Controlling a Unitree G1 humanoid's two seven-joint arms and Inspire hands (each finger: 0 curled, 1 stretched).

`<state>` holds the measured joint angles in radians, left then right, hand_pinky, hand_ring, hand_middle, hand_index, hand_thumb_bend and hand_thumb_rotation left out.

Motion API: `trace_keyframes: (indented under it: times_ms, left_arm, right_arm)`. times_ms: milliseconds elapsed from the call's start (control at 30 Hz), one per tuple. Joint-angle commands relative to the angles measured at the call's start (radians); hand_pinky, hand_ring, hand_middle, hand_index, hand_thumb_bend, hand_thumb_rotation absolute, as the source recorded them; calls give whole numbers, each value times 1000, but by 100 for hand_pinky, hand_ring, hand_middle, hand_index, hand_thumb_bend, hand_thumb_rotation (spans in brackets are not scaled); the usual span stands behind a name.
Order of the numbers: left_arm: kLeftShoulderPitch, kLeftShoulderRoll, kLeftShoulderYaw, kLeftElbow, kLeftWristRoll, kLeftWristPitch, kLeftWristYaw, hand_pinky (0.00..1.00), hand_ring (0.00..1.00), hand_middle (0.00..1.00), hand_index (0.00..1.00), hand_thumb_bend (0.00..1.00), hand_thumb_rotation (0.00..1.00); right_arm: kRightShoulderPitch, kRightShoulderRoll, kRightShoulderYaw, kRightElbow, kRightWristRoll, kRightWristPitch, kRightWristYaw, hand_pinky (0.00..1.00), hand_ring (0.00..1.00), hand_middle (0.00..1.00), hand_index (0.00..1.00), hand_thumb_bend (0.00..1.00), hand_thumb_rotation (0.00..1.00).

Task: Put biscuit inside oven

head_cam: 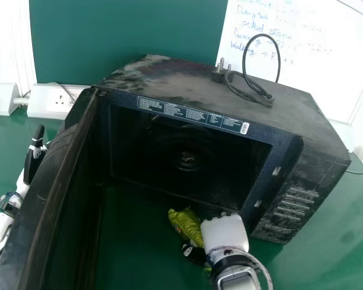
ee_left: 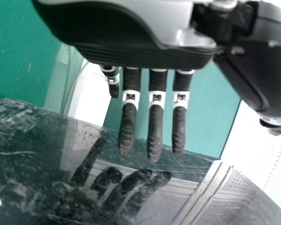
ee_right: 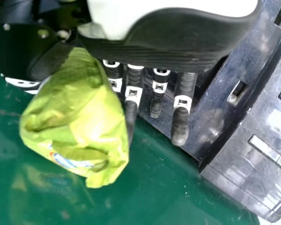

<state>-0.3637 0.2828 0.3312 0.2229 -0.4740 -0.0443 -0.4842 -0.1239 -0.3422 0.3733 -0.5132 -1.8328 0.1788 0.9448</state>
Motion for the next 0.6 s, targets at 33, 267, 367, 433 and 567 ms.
trace_keyframes:
  times_ms: [33, 267, 367, 433, 567]
  left_arm:
    - [12, 1, 1, -10, 1, -5, -1, 23, 30, 40, 49, 52, 9]
    - [14, 0, -1, -17, 3, 1, 7, 23, 30, 40, 49, 52, 9]
    - [12, -1, 0, -13, 1, 0, 7, 23, 30, 40, 49, 52, 9]
    - [10, 1, -1, -5, 6, -11, 2, 23, 30, 40, 49, 52, 9]
    - [12, 1, -1, -12, 7, -1, 9, 23, 30, 40, 49, 52, 9]
  right_arm:
    - [79, 18, 5, 53, 53, -27, 71, 17, 27, 47, 75, 59, 1]
    - [87, 43, -33, 8, 110, -22, 75, 15, 22, 47, 76, 57, 0]
    - [82, 51, -55, -20, 120, -18, 82, 13, 20, 47, 79, 57, 0]
    - [79, 58, -75, -48, 135, -14, 78, 10, 18, 47, 79, 57, 0]
    - [72, 59, -119, -98, 174, -18, 52, 5, 12, 47, 73, 57, 0]
